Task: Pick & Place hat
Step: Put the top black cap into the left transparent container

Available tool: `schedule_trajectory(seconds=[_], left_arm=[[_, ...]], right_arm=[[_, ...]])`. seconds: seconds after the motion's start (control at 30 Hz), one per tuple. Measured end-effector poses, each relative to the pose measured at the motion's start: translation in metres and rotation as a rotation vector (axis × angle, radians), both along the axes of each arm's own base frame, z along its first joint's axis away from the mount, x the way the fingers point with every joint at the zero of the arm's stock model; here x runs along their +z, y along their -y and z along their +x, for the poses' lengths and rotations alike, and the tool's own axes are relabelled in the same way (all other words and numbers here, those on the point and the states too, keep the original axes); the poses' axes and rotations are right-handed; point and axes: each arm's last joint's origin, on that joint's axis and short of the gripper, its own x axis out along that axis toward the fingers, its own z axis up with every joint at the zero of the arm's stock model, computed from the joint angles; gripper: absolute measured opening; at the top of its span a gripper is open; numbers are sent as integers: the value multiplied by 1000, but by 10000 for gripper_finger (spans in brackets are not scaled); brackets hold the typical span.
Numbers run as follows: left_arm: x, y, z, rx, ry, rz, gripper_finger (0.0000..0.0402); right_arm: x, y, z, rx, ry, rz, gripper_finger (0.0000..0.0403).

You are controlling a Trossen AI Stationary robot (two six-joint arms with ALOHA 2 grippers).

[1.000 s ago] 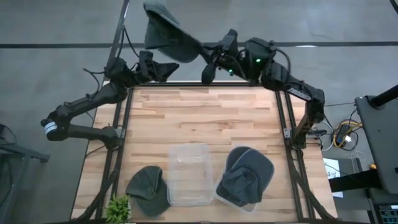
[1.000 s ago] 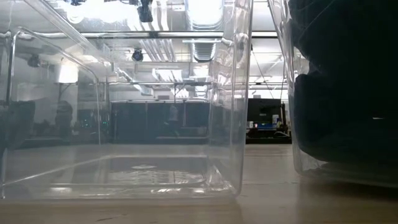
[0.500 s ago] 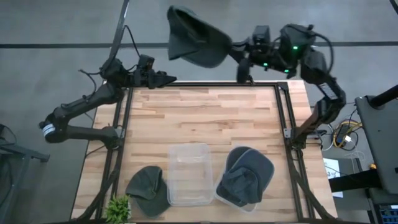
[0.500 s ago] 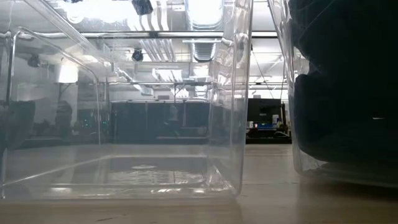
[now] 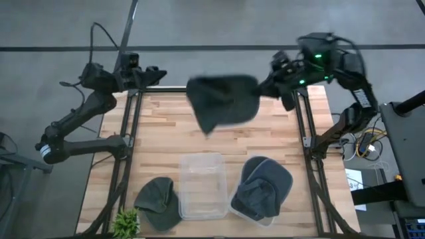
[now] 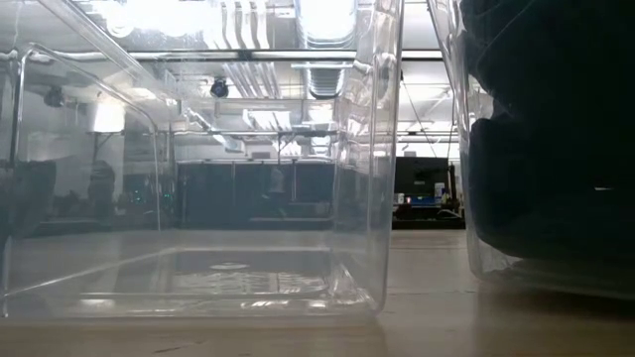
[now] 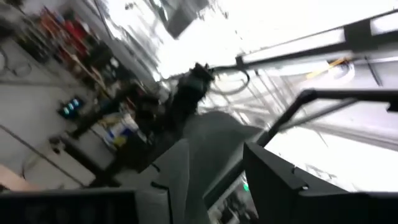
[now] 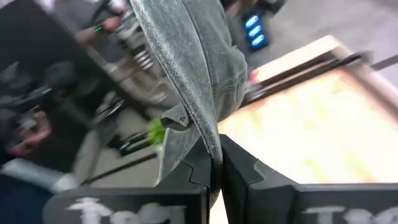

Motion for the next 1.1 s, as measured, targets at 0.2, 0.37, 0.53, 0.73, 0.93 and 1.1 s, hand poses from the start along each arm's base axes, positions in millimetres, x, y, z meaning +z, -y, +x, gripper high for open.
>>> schedule_trajectory(seconds=[0.2, 0.37, 0.53, 0.73, 0.93, 1.1], left_arm=[[0, 0, -1, 7, 1, -15, 144], [-6, -2, 3, -51, -70, -61, 144], [-19, -7, 12, -150, -209, -183, 144], [-31, -6, 22, -270, -324, -208, 144], [-42, -1, 33, -337, -407, -235, 144], [-55, 8, 47, -353, -490, -239, 144]], right_arm=[[-21, -3, 41, 309, -80, 192, 12], [-60, -3, 80, 470, -287, 392, 12], [-100, 1, 115, 540, -454, 541, 12], [-141, 6, 151, 537, -580, 633, 12], [-160, 8, 167, 596, -603, 723, 12], [-158, 16, 166, 617, -585, 782, 12]])
